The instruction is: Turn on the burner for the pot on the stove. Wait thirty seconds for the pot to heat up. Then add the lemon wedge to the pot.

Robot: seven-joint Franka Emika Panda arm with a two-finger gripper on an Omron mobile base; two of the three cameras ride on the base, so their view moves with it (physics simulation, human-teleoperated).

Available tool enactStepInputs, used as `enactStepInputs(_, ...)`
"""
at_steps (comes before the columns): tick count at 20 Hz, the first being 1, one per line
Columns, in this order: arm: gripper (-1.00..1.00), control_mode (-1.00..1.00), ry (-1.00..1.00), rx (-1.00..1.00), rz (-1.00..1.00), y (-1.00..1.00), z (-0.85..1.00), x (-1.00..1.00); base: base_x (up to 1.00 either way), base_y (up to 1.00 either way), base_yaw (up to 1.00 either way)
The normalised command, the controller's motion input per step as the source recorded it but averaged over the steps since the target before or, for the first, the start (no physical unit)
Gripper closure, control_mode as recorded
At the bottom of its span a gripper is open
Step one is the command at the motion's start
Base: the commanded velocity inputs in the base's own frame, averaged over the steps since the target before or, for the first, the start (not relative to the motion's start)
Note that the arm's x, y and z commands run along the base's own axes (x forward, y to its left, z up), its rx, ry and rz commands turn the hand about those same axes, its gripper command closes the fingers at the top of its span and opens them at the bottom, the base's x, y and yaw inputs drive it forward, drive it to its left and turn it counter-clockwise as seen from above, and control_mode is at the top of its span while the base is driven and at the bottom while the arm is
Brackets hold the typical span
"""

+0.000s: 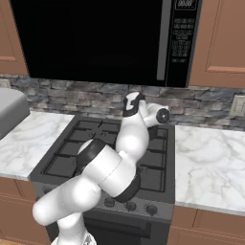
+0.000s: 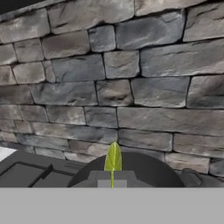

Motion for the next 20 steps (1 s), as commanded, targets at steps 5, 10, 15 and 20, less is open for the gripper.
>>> enactStepInputs(5, 1.00, -1.00, 0.05, -0.02, 0.00, 0.03, -0.19, 0.09, 0.00, 0.00, 0.00)
enactStepInputs(10, 1.00, -1.00, 0.09, 0.00, 0.00, 0.00, -0.22, 0.02, 0.00, 0.00, 0.00)
enactStepInputs(15, 1.00, -1.00, 0.06, 0.00, 0.00, 0.00, -0.06, 0.05, 0.00, 0.00, 0.00)
enactStepInputs(20, 1.00, -1.00, 0.04, 0.00, 0.00, 0.05, 0.00, 0.09, 0.00, 0.00, 0.00)
